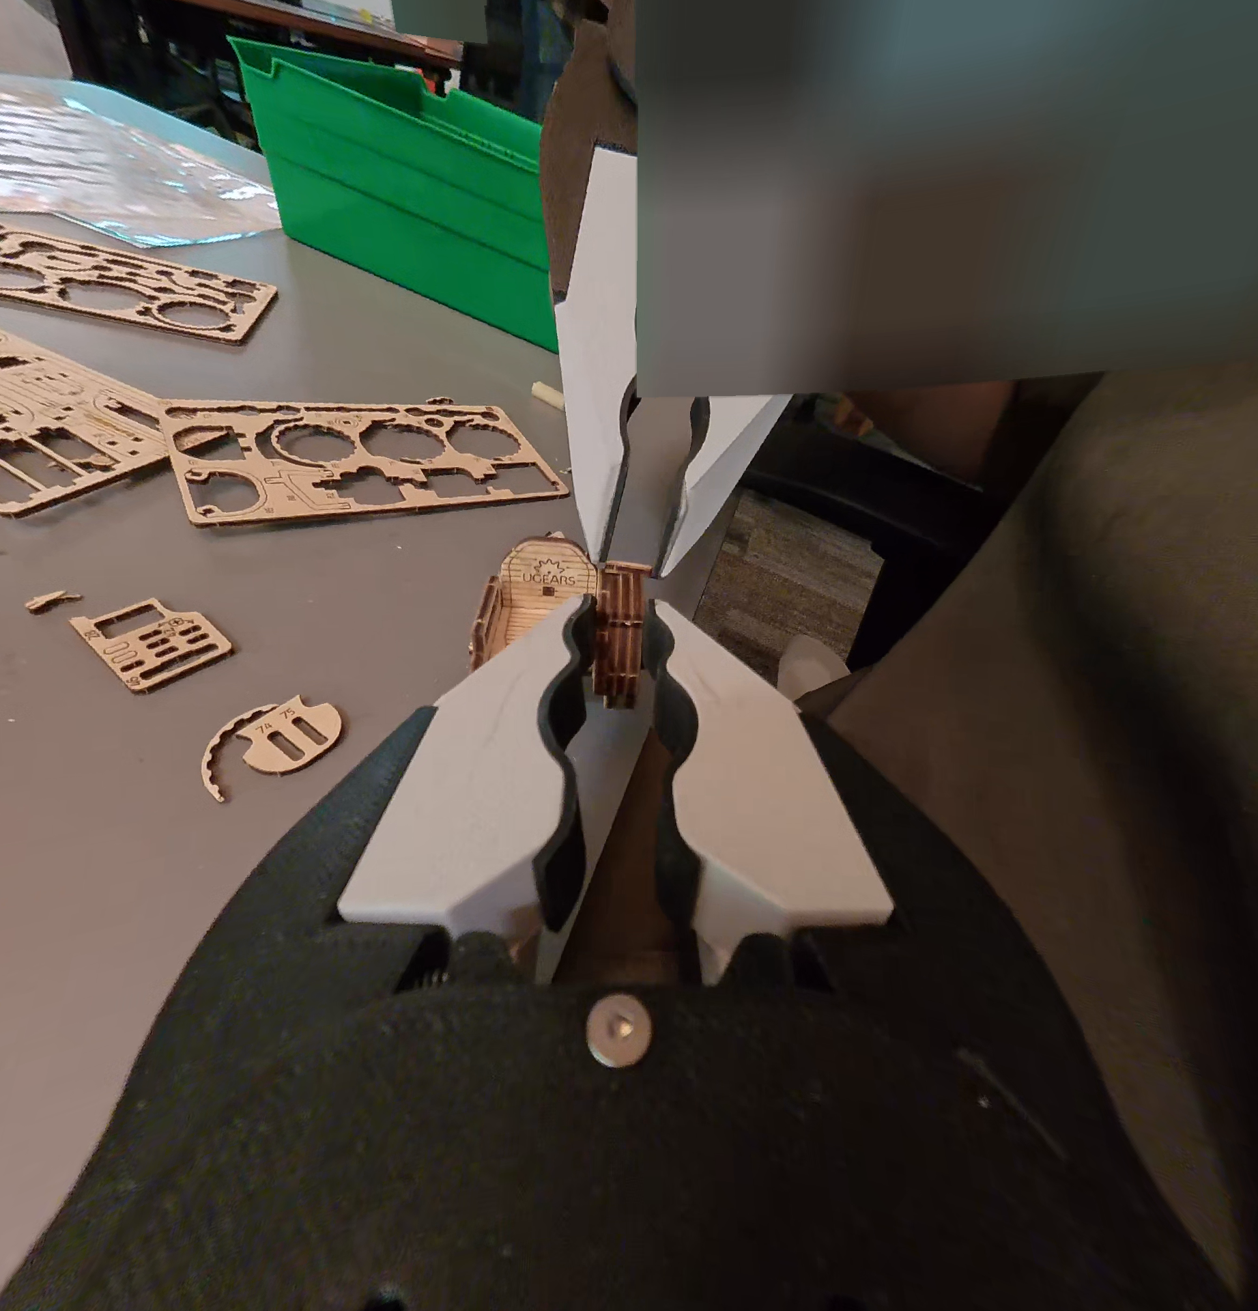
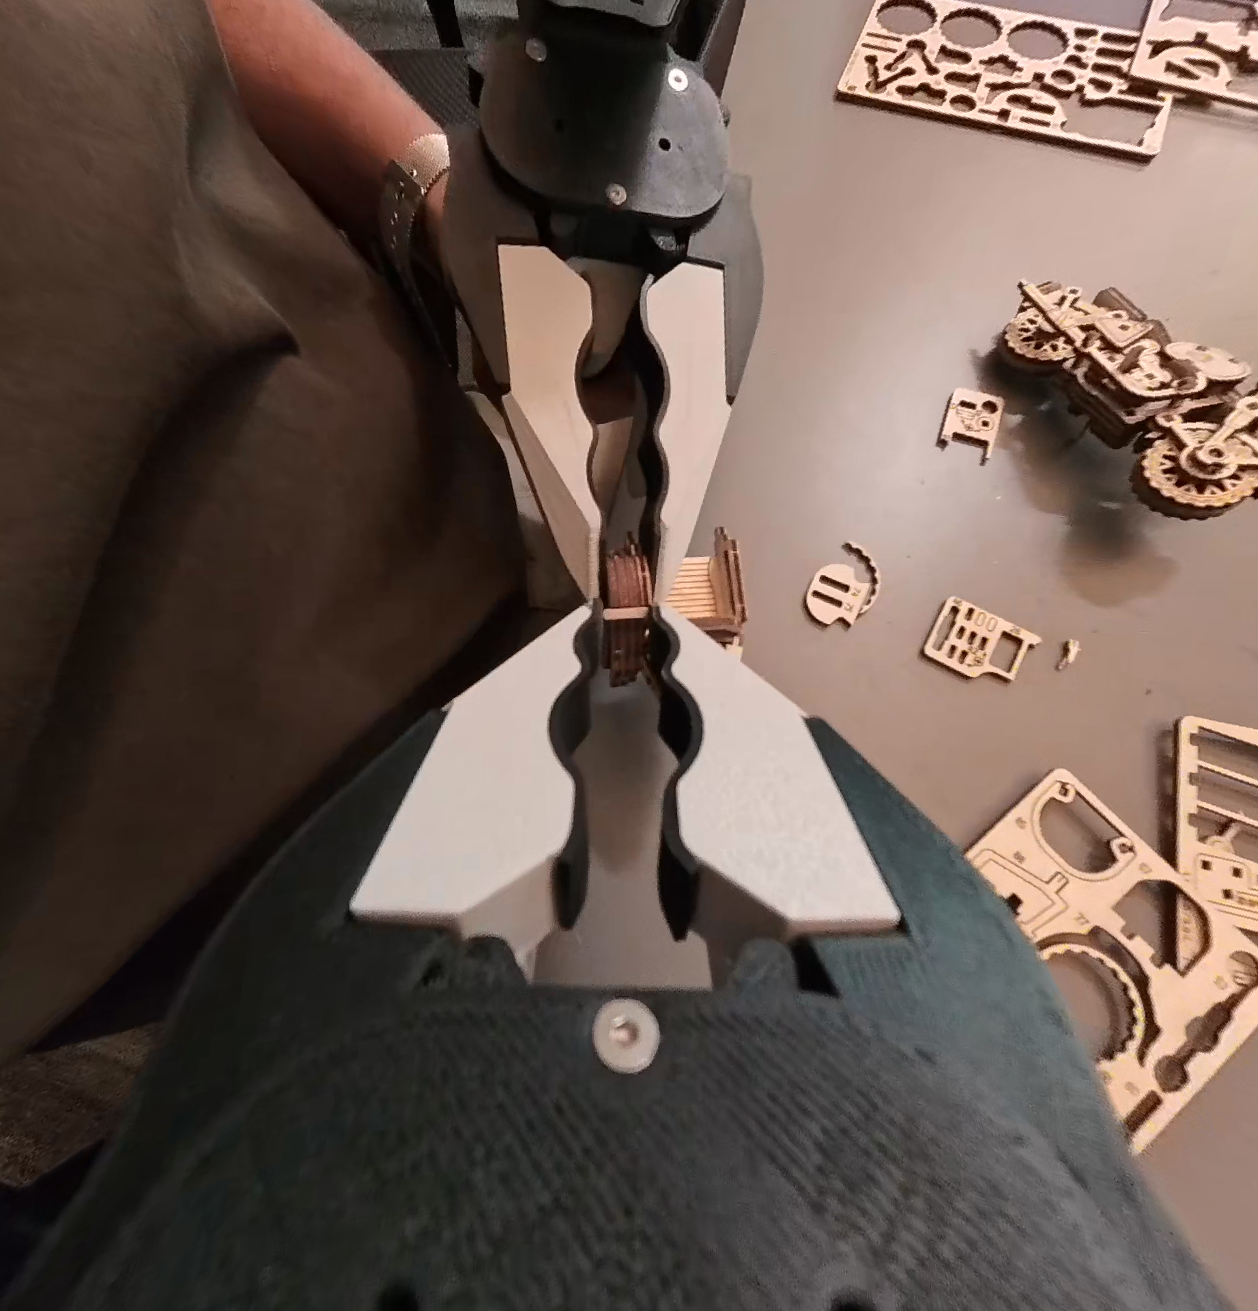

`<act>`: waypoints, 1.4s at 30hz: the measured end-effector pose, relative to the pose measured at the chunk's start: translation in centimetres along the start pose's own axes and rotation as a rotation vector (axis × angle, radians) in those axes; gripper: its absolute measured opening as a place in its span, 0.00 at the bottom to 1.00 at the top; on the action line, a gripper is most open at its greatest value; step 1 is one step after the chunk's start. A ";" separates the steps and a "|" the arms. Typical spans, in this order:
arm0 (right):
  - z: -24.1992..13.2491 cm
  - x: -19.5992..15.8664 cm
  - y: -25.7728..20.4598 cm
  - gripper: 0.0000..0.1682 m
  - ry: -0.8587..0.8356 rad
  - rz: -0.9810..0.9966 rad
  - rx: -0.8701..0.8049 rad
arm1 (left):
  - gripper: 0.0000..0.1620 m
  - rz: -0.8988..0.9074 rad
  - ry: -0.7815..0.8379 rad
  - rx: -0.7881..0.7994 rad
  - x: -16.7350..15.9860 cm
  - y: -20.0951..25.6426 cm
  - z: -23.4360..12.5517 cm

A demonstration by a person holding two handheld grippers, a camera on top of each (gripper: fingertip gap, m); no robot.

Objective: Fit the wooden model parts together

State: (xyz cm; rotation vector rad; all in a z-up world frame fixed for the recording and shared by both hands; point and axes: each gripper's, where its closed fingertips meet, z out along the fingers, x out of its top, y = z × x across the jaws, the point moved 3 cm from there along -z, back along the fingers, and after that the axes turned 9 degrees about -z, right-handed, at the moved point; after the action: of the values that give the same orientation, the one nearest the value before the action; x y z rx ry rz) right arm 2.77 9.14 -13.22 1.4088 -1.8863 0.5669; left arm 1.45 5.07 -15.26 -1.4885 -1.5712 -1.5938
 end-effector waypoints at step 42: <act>1.7 -0.3 -0.7 0.15 -0.173 -0.384 -0.588 | 0.06 -0.231 0.067 0.035 0.4 -1.7 -0.8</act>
State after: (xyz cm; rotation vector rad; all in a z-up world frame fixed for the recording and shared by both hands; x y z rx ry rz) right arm 2.96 7.90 -14.63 1.3840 -1.6509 -0.2876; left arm -0.49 4.95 -15.44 -1.2597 -1.7755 -1.7116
